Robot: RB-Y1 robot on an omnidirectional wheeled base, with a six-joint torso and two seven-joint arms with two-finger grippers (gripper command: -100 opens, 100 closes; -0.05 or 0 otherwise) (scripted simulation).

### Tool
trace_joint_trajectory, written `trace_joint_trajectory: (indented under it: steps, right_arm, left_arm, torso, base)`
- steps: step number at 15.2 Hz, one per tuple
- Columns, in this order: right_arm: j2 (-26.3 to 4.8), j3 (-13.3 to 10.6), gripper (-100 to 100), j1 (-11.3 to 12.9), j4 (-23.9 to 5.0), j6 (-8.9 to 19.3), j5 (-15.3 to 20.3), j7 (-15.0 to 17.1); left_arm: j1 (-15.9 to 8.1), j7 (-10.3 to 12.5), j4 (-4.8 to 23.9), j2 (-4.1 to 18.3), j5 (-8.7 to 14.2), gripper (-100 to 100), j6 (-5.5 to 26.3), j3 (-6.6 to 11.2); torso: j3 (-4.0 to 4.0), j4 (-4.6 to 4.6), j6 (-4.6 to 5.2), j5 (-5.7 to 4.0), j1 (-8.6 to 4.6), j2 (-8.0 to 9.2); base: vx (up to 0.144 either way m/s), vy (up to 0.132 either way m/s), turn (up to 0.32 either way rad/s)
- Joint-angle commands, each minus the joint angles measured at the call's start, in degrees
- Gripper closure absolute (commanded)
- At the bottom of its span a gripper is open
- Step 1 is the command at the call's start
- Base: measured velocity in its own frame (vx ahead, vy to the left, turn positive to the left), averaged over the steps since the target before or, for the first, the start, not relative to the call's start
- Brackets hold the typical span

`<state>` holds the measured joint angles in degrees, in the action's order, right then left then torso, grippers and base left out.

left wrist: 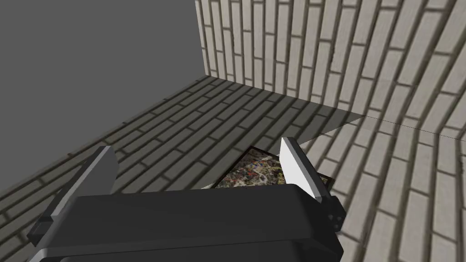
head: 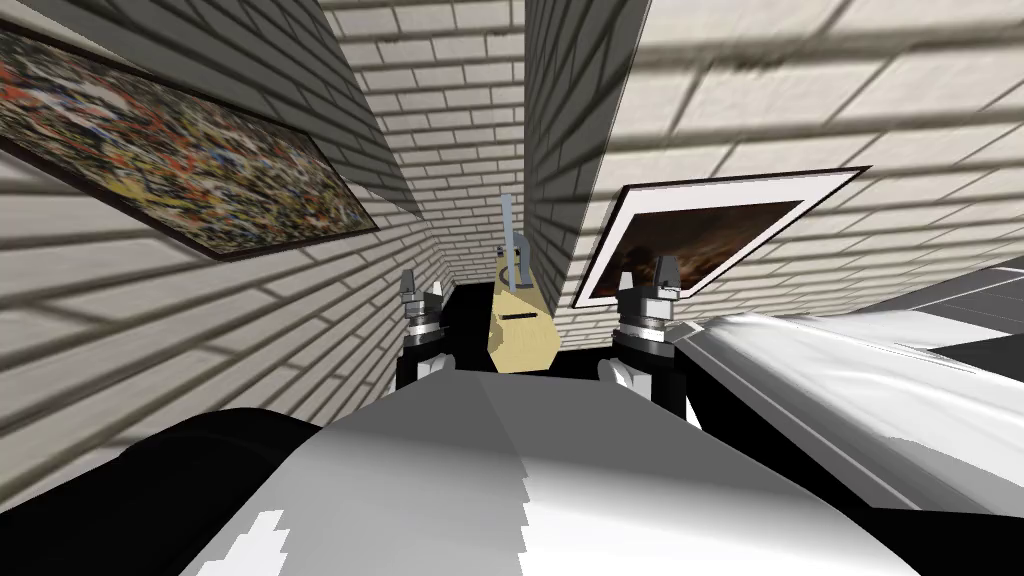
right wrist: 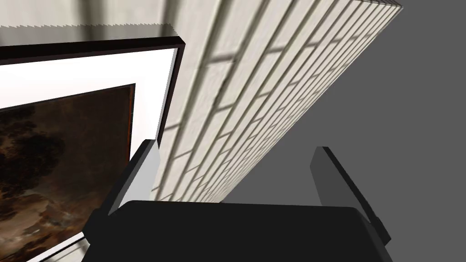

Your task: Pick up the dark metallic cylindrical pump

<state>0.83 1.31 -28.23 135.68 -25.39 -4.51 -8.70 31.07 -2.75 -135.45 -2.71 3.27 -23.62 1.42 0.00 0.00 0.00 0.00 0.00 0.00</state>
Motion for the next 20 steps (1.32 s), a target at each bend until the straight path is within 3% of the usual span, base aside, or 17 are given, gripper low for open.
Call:
trace_joint_trajectory:
  steps: [1, 4, 5, 6, 7, 8, 10, 11, 13, 14, 15, 16, 17, 18, 20]
  right_arm:
    - [0.0, 0.0, 0, 0.0, 0.0, 0.0, 0.0, 0.0]
    - [0.0, 0.0, 0, 0.0, 0.0, 0.0, 0.0, 0.0]
    - [0.0, 0.0, 0, 0.0, 0.0, 0.0, 0.0, 0.0]
    - [0.0, 0.0, 0, 0.0, 0.0, 0.0, 0.0, 0.0]
    - [0.0, 0.0, 0, 0.0, 0.0, 0.0, 0.0, 0.0]
    - [0.0, 0.0, 0, 0.0, 0.0, 0.0, 0.0, 0.0]
    - [0.0, 0.0, 0, 0.0, 0.0, 0.0, 0.0, 0.0]
    - [0.0, 0.0, 0, 0.0, 0.0, 0.0, 0.0, 0.0]
    - [0.0, 0.0, 0, 0.0, 0.0, 0.0, 0.0, 0.0]
    - [0.0, 0.0, 0, 0.0, 0.0, 0.0, 0.0, 0.0]
    - [0.0, 0.0, 0, 0.0, 0.0, 0.0, 0.0, 0.0]
    - [0.0, 0.0, 0, 0.0, 0.0, 0.0, 0.0, 0.0]
    - [0.0, 0.0, 0, 0.0, 0.0, 0.0, 0.0, 0.0]
    - [0.0, 0.0, 0, 0.0, 0.0, 0.0, 0.0, 0.0]
    - [0.0, 0.0, 0, 0.0, 0.0, 0.0, 0.0, 0.0]
  left_arm:
    - [-0.3, 0.4, 0.6, 2.8, 0.1, -100, 0.5, 0.06]
    - [-0.5, 0.8, 1.2, 4.7, 0.3, -100, 1.1, 0.12]
    - [-0.9, 1.3, 2.0, 6.8, 0.5, -100, 1.8, 0.20]
    - [-0.9, 1.3, 2.0, 6.8, 0.5, -100, 1.8, 0.20]
    - [-1.3, 1.9, 3.0, 8.8, 0.7, -100, 2.6, 0.30]
    - [-1.3, 1.9, 3.0, 8.8, 0.7, -100, 2.6, 0.30]
    - [-2.4, 3.4, 5.5, 12.0, 1.2, -100, 4.8, 0.53]
    - [-2.4, 3.4, 5.5, 12.5, 1.2, -100, 4.8, 0.53]
    - [-3.8, 5.4, 8.6, 15.6, 1.9, -100, 7.5, 0.82]
    - [-3.8, 5.4, 8.6, 16.0, 1.9, -100, 7.5, 0.82]
    - [-4.5, 6.4, 10.4, 17.6, 2.3, -100, 9.0, 0.99]
    - [-4.5, 6.4, 10.4, 17.6, 2.3, -100, 9.0, 0.99]
    - [-5.3, 7.6, 11.9, 19.2, 2.7, -100, 10.6, 1.16]
    - [-5.3, 7.6, 12.3, 19.2, 2.7, -100, 10.6, 1.16]
    - [-7.1, 10.1, 15.6, 22.1, 3.6, -100, 14.0, 1.51]
  torso:
    - [0.00, 0.00, 0.00, 0.00, 0.00, 0.00]
    - [0.01, 0.00, 0.02, 0.00, -0.01, 0.02]
    - [0.01, 0.00, 0.01, 0.00, -0.01, 0.02]
    - [0.01, 0.00, 0.02, 0.00, -0.02, 0.02]
    - [0.01, 0.00, 0.01, -0.01, -0.02, 0.02]
    - [0.01, 0.00, 0.02, -0.01, -0.04, 0.03]
    - [0.01, 0.00, 0.02, -0.01, -0.05, 0.02]
    - [0.03, 0.01, 0.04, -0.01, -0.05, 0.05]
    - [0.04, 0.01, 0.03, -0.01, -0.06, 0.08]
    - [0.05, 0.02, 0.05, -0.01, -0.09, 0.09]
    - [0.05, 0.02, 0.03, -0.02, -0.10, 0.09]
    - [0.04, 0.02, 0.02, -0.02, -0.10, 0.08]
    - [0.04, 0.01, 0.02, -0.02, -0.10, 0.06]
    - [0.04, 0.01, 0.04, -0.02, -0.09, 0.07]
    - [0.04, 0.01, 0.04, -0.01, -0.07, 0.08]
  base:
    - [-0.002, -0.005, -0.040]
    - [-0.005, -0.008, -0.060]
    - [-0.007, -0.012, -0.076]
    - [-0.008, -0.012, -0.062]
    - [-0.007, -0.016, -0.100]
    - [-0.007, -0.016, -0.089]
    - [-0.016, -0.020, -0.135]
    - [-0.025, -0.020, -0.142]
    - [-0.027, -0.027, -0.173]
    - [-0.022, -0.034, -0.169]
    - [-0.015, -0.033, -0.132]
    - [-0.013, -0.025, -0.109]
    - [-0.023, -0.024, -0.165]
    - [-0.022, -0.023, -0.165]
    - [-0.030, -0.030, -0.231]
